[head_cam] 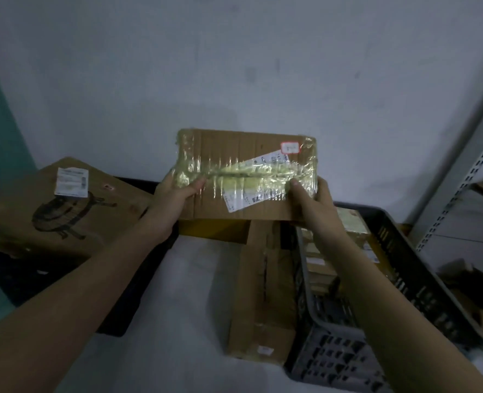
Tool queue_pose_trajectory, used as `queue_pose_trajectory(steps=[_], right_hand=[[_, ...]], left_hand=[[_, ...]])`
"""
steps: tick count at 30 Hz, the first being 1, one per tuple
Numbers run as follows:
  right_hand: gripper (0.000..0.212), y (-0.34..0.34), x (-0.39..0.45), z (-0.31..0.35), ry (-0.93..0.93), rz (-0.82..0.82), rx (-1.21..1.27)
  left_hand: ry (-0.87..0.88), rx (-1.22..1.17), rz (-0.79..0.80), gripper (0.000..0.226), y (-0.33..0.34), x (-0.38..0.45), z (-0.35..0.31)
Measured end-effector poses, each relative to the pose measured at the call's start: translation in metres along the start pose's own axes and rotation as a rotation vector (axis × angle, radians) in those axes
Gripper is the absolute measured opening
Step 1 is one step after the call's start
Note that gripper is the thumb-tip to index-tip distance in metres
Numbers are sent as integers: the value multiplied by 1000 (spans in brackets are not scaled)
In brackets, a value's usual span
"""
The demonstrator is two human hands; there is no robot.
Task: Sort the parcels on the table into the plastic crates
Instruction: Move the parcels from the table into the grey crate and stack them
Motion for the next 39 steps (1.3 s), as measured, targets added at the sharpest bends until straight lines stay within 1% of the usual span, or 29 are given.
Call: queue_pose_trajectory(steps=[1, 3, 7, 8, 11, 14, 17, 20, 22, 26, 29, 31, 34, 36, 39], right_hand=[[55, -12, -3, 1, 7, -46, -11], [51, -37, -10, -3, 24, -128, -27], [43, -91, -31, -21, 84, -266, -13], [43, -104, -36, -26, 103, -288, -22], [40, -148, -52, -37, 165, -363, -28], [40, -198, -63, -49, 241, -442, -13], [43, -244, -72, -61, 310, -480, -45], [44, -284, -80, -78, 368, -495, -148], [43, -307, -81, -91, 406, -482, -223], [42, -324, -77, -119, 482, -384, -318], [41, -314, -68, -143, 496, -269, -400], [40, -303, -63, -162, 522, -189, -439], [46, -279, -57, -197, 609, -30, -504], [50, -259, -59, -221, 686, 111, -557], [47, -237, -70, -248, 755, 313, -684]], left_hand=[[10, -4, 24, 40, 11, 0, -3], [2, 17, 82, 45, 36, 3, -4], [-18, 122, 214, 75, 89, -5, 9], [-17, 132, 244, 74, 101, -9, 14], [-11, 157, 340, 55, 140, -21, 21], [-119, 171, 413, 39, 172, -27, 29], [-197, 173, 441, 48, 199, -30, 45], [-204, 247, 384, 47, 219, -37, 77], [-249, 278, 351, 48, 227, -44, 114], [-375, 367, 265, 54, 233, -69, 184], [-501, 335, 181, 55, 236, -92, 217], [-513, 320, 105, 56, 235, -98, 226], [-461, 305, 18, 60, 231, -99, 225], [-426, 343, 40, 70, 232, -101, 228], [-451, 473, 157, 96, 235, -104, 235]])
Point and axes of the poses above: each hand's wrist, its own x-axis towards the middle knuckle, its own y-axis out of the palm, z = x × y, the point moved 8 cm from there along x, towards the middle knuckle, and after that the axes turned 7 degrees about -x, right-handed, at the moved point
